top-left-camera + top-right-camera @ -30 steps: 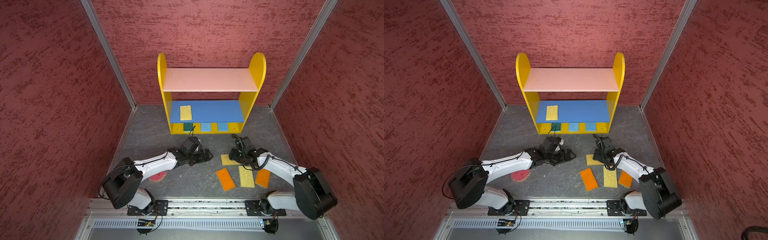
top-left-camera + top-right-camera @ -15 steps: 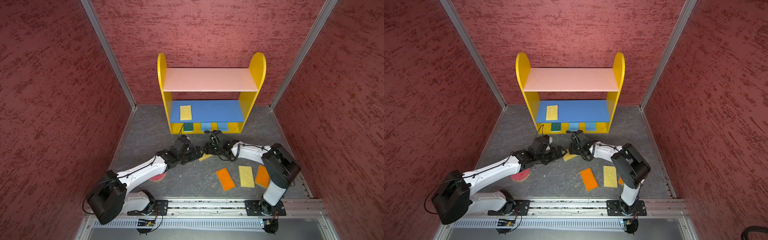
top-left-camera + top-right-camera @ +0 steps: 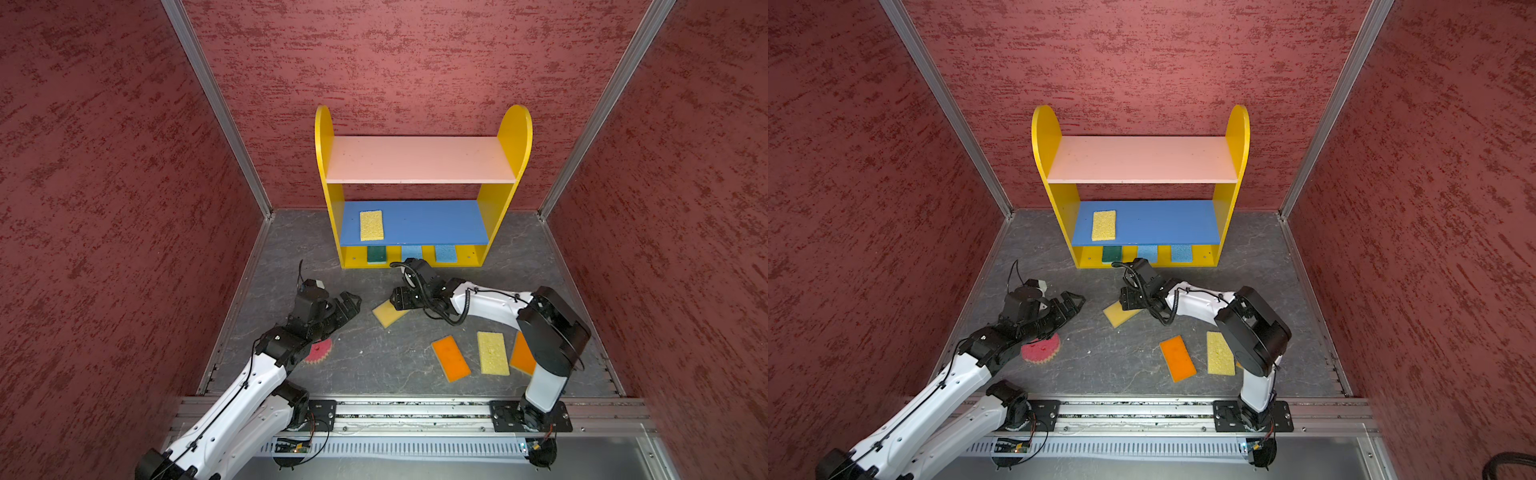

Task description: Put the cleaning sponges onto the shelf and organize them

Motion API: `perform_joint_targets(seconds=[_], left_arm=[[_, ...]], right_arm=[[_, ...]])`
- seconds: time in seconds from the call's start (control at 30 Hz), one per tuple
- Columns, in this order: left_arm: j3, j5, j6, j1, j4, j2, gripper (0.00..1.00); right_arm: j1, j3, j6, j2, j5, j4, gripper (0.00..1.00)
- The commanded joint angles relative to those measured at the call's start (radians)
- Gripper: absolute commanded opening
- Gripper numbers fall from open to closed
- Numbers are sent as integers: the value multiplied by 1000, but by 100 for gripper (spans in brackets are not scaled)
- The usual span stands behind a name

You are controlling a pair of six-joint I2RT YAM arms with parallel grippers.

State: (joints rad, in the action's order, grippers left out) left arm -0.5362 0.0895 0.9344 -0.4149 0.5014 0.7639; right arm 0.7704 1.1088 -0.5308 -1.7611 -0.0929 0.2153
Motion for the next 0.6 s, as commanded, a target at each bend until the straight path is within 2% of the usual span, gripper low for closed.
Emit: perform_joint_targets(seconds=[0.0, 0.2, 0.47, 0.57], left_arm=[[27, 52, -5, 18, -15, 43, 100], [27, 109, -11, 14, -104, 146, 100], [-4, 138, -36, 13, -174, 224, 100], [-11, 152, -41, 10, -200, 253, 100]], right_arm=[[-7, -35, 30, 105, 68, 58, 73], [-81, -161, -55, 250, 142, 204, 73], [-219, -384, -177, 563, 334, 429, 81], [-260, -444, -230, 648, 349, 493, 83]])
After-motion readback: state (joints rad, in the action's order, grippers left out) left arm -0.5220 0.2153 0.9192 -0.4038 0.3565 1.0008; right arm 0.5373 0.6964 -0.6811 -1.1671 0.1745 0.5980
